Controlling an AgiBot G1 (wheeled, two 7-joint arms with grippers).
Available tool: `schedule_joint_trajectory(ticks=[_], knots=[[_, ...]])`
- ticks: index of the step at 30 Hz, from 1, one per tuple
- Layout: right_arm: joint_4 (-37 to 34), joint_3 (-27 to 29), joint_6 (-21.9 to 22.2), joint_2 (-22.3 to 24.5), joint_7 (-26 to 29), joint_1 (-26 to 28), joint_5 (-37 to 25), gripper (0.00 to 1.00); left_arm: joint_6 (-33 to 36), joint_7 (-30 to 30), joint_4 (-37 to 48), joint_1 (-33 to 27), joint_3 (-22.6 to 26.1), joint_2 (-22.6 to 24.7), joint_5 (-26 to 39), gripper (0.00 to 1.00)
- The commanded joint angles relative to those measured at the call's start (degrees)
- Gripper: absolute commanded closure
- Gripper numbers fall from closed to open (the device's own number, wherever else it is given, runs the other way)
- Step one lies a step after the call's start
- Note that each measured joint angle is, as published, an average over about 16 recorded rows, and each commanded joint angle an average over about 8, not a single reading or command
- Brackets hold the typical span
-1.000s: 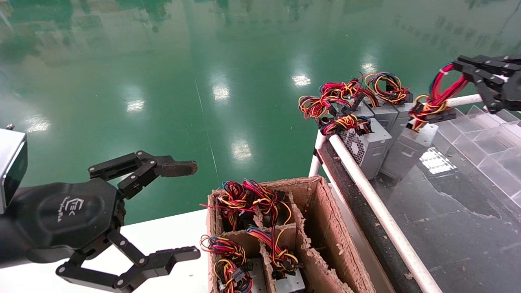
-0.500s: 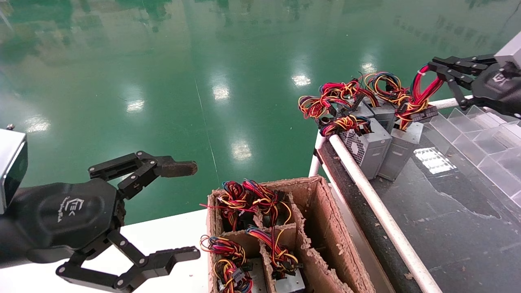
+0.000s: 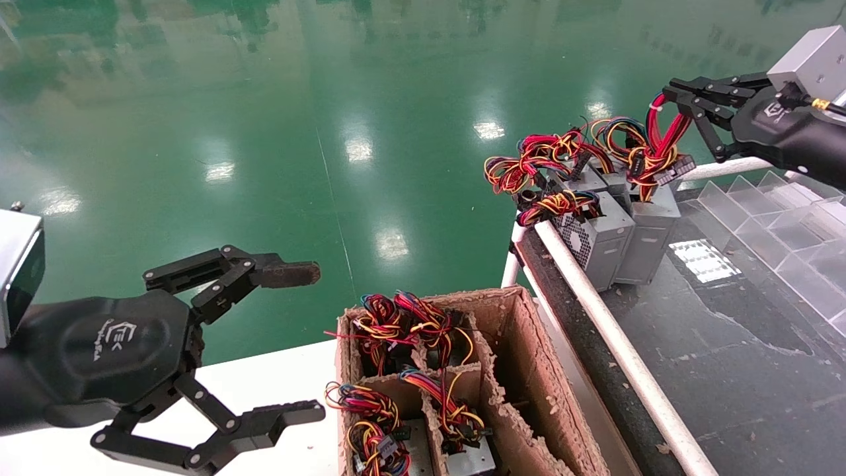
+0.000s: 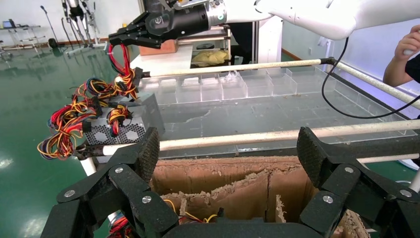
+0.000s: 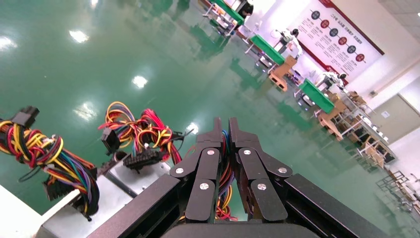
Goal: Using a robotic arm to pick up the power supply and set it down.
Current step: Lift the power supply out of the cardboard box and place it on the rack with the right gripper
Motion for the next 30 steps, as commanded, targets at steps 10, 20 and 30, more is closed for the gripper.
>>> schedule_joint_trajectory(ticks=[10, 20, 30], knots=[[-3.3, -0.3, -1.7, -0.6, -1.3, 1.3, 0.0, 0.81, 0.0, 0.0, 0.0, 0.0, 0.0, 0.0, 0.0, 0.00], [-5.2, -0.6, -2.3, -1.0, -1.6, 2.4, -0.3, 0.00, 0.0, 0.0, 0.0, 0.0, 0.0, 0.0, 0.0, 0.00], [-5.1, -0.4, -3.2, -1.2, -0.3, 3.2, 0.5, 0.00, 0.0, 0.0, 0.0, 0.0, 0.0, 0.0, 0.0, 0.00]])
